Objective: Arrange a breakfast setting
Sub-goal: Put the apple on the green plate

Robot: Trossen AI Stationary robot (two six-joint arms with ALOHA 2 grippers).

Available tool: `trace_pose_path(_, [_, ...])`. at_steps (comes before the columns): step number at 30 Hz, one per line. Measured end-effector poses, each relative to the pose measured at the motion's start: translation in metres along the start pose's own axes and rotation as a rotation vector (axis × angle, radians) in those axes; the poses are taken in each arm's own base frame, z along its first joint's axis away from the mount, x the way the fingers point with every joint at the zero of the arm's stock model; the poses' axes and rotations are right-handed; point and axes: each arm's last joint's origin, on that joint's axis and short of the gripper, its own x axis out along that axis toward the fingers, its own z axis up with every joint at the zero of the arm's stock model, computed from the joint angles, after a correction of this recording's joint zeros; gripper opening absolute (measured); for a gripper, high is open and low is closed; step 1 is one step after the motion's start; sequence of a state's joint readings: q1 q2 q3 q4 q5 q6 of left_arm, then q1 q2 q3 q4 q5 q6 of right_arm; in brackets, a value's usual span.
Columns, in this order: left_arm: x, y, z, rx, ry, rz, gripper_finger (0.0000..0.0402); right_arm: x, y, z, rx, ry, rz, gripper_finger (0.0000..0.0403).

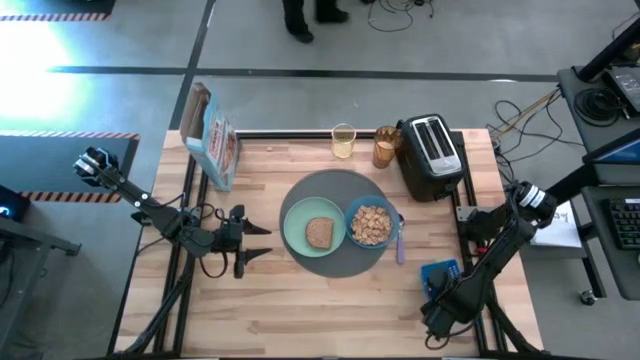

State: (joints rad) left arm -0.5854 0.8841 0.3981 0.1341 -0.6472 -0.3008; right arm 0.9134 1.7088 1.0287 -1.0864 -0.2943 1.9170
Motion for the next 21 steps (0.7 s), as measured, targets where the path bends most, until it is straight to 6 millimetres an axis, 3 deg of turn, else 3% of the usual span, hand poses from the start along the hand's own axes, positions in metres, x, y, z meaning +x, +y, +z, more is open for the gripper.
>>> trace_pose_path(12, [0.000, 0.000, 0.000, 0.000, 0.001, 0.000, 0.0205, -0.071, -0.010, -0.016, 0.028, -0.107, 0.131, 0.0082])
trace_pose_path(21, [0.000, 0.000, 0.000, 0.001, 0.001, 0.000, 0.0205, -0.099, -0.015, -0.017, 0.060, -0.286, 0.232, 0.0010])
